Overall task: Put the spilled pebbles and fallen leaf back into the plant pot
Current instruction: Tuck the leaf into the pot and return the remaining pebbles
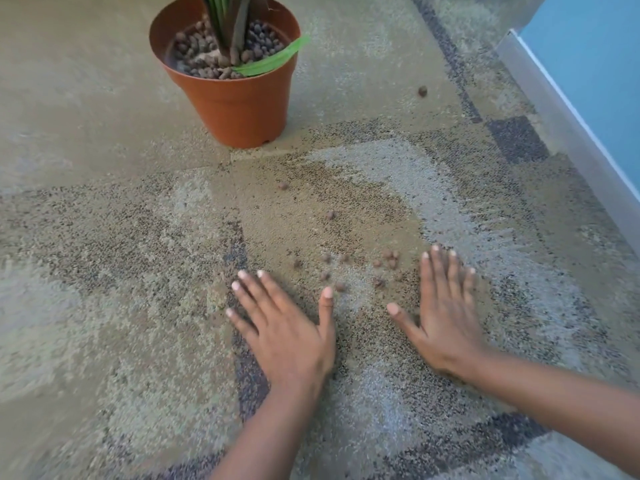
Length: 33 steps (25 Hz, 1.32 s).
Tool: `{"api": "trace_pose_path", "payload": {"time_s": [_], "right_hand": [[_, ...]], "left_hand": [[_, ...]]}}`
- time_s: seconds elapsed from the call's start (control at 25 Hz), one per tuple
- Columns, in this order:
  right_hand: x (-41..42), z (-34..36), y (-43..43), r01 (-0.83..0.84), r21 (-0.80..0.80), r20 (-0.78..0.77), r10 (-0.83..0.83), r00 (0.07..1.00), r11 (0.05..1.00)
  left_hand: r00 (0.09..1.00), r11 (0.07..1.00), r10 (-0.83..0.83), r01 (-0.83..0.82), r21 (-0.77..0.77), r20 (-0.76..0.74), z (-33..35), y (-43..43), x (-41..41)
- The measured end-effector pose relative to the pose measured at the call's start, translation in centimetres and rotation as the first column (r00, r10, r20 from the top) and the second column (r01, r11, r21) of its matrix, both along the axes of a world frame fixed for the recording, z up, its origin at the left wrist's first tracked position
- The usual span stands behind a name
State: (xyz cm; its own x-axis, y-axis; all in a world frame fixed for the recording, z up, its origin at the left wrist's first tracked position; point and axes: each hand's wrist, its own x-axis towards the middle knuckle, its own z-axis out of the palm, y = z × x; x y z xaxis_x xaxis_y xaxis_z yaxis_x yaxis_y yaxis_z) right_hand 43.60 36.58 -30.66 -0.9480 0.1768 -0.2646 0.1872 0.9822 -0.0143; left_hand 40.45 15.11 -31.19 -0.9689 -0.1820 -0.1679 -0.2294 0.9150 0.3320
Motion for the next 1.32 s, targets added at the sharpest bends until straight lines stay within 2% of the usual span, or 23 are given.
{"api": "trace_pose_path", "payload": {"time_s": [0.12,0.2,0.28,0.36,0.4,0.48,0.56,0.64,0.68,0.76,0.8,0.84,0.88,1.0,1.04,1.08,1.12,1.16,1.2,1.24,1.28,1.32], "right_hand": [[-3.4,0.4,-2.1,-0.087,-0.063,-0.021,0.086,0.996,0.994],[-5.3,0.3,-3.2,-0.175,-0.084,-0.026,0.173,0.984,0.981],[-6.4,0.3,-3.9,-0.256,-0.156,-0.033,0.254,0.967,0.954],[-7.0,1.0,-4.1,-0.310,-0.344,-0.069,0.305,0.950,0.886],[-7.1,1.5,-3.9,-0.312,-0.449,-0.093,0.303,0.948,0.837],[-6.7,2.2,-2.9,-0.268,-0.535,-0.160,0.216,0.963,0.801],[-5.2,2.2,-1.4,-0.174,-0.474,-0.176,0.101,0.979,0.863],[-3.2,1.8,-0.3,-0.198,-0.266,-0.135,0.167,0.977,0.943],[-2.4,1.3,-0.2,-0.267,-0.157,-0.105,0.252,0.962,0.951],[-2.1,0.7,-1.0,-0.362,-0.066,-0.025,0.361,0.932,0.930],[-2.6,0.6,-1.7,-0.379,-0.072,-0.012,0.379,0.925,0.923],[-3.4,0.6,-2.4,-0.390,-0.089,-0.010,0.391,0.920,0.916],[-4.3,0.4,-3.2,-0.414,-0.098,-0.019,0.414,0.910,0.905],[-6.5,0.3,-5.1,-0.527,-0.156,-0.065,0.524,0.849,0.835],[-7.1,0.5,-5.3,-0.532,-0.225,-0.089,0.527,0.846,0.816],[-7.6,1.1,-5.3,-0.490,-0.329,-0.112,0.482,0.869,0.807],[-8.0,1.7,-4.8,-0.405,-0.444,-0.141,0.383,0.913,0.799],[-8.1,2.3,-4.1,-0.323,-0.517,-0.166,0.278,0.946,0.792],[-7.8,2.7,-3.2,-0.288,-0.519,-0.187,0.222,0.957,0.805],[-7.0,3.1,-2.2,-0.305,-0.464,-0.210,0.231,0.950,0.831],[-6.2,3.4,-1.3,-0.349,-0.398,-0.226,0.278,0.934,0.848],[-5.3,3.5,-0.6,-0.377,-0.366,-0.218,0.315,0.924,0.851]], "left_hand": [[0.983,0.983,-0.181,0.181,-0.022,-0.029,-0.2,1.6,-2.3],[0.959,0.960,-0.276,0.277,0.023,-0.057,-0.1,2.5,-3.7],[0.933,0.905,-0.325,0.353,0.235,-0.153,0.4,3.3,-4.4],[0.921,0.724,-0.290,0.388,0.571,-0.259,1.3,3.1,-4.3],[0.930,0.637,-0.226,0.366,0.679,-0.290,1.7,2.6,-4.1],[0.956,0.549,-0.058,0.271,0.791,-0.287,1.8,0.8,-4.2],[0.971,0.449,0.079,0.169,0.878,-0.227,1.5,-1.4,-4.5],[0.977,0.339,0.109,0.138,0.931,-0.185,1.4,-3.1,-4.6],[0.981,0.323,0.084,0.138,0.936,-0.173,1.4,-3.5,-4.7],[0.992,0.383,-0.029,0.124,0.916,-0.122,1.5,-3.0,-4.6],[0.993,0.409,-0.087,0.107,0.906,-0.078,1.7,-2.4,-4.5],[0.992,0.396,-0.114,0.102,0.912,-0.062,1.8,-1.8,-4.3],[0.992,0.347,-0.100,0.103,0.932,-0.072,2.2,-1.3,-4.1],[0.993,0.107,0.120,0.003,0.994,-0.016,3.2,-1.5,-4.6],[0.984,0.085,0.178,-0.013,0.996,-0.002,3.4,-2.1,-4.8],[0.980,0.131,0.199,-0.013,0.991,-0.014,3.4,-2.9,-4.9],[0.985,0.261,0.164,0.004,0.965,-0.049,3.4,-3.6,-5.0],[0.995,0.431,0.053,0.057,0.900,-0.089,3.2,-4.5,-5.2],[0.988,0.594,-0.117,0.153,0.790,-0.103,3.2,-5.2,-5.2],[0.952,0.705,-0.293,0.274,0.654,-0.084,3.2,-5.6,-5.0],[0.902,0.753,-0.430,0.389,0.531,-0.050,3.1,-5.9,-4.9],[0.857,0.763,-0.515,0.472,0.441,-0.026,3.0,-6.0,-4.9]]}}
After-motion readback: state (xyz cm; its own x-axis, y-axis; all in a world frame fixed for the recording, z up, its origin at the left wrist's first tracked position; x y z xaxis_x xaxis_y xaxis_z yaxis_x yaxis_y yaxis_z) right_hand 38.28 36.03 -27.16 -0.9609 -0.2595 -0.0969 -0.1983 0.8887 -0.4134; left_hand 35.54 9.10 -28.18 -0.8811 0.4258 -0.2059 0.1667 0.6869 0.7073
